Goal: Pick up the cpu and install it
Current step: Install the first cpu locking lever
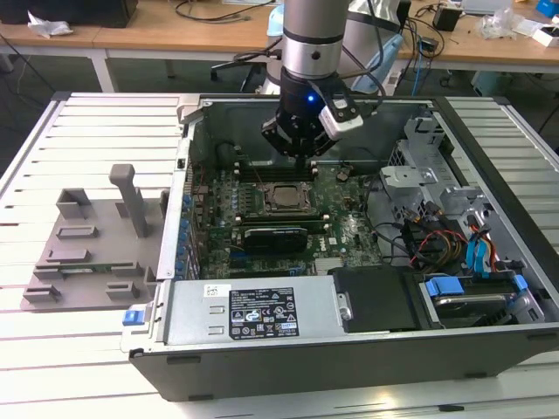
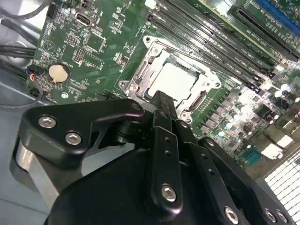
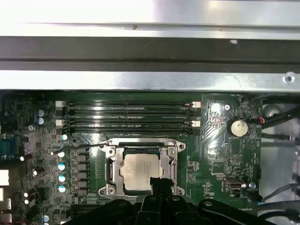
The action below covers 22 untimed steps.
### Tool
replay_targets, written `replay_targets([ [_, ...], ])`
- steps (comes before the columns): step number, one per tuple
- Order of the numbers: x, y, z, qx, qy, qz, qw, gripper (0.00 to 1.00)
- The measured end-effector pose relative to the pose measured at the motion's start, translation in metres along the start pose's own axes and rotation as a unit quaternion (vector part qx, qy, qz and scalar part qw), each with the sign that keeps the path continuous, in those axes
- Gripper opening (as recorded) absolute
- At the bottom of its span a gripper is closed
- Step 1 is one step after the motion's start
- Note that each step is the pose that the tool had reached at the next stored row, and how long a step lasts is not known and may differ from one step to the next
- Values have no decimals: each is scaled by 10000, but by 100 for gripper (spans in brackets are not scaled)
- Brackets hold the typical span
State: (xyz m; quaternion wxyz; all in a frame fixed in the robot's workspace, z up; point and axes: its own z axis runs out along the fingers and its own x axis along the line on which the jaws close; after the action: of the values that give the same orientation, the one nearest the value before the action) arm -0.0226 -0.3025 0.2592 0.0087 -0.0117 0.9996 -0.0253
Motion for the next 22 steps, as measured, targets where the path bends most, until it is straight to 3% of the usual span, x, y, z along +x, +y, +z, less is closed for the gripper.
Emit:
replay_targets([
  [1, 0, 0, 0, -207, -19, -203, 9996, 11],
  [5, 23, 1, -1, -196, -19, -203, 9996, 11],
  [9, 144, 4, -3, -195, -19, -204, 9996, 11],
  [19, 613, 15, -11, -194, -35, -203, 9996, 11],
  [21, 775, 18, -14, -194, -41, -203, 9996, 11],
  [22, 815, 19, -15, -194, -43, -202, 9996, 11],
])
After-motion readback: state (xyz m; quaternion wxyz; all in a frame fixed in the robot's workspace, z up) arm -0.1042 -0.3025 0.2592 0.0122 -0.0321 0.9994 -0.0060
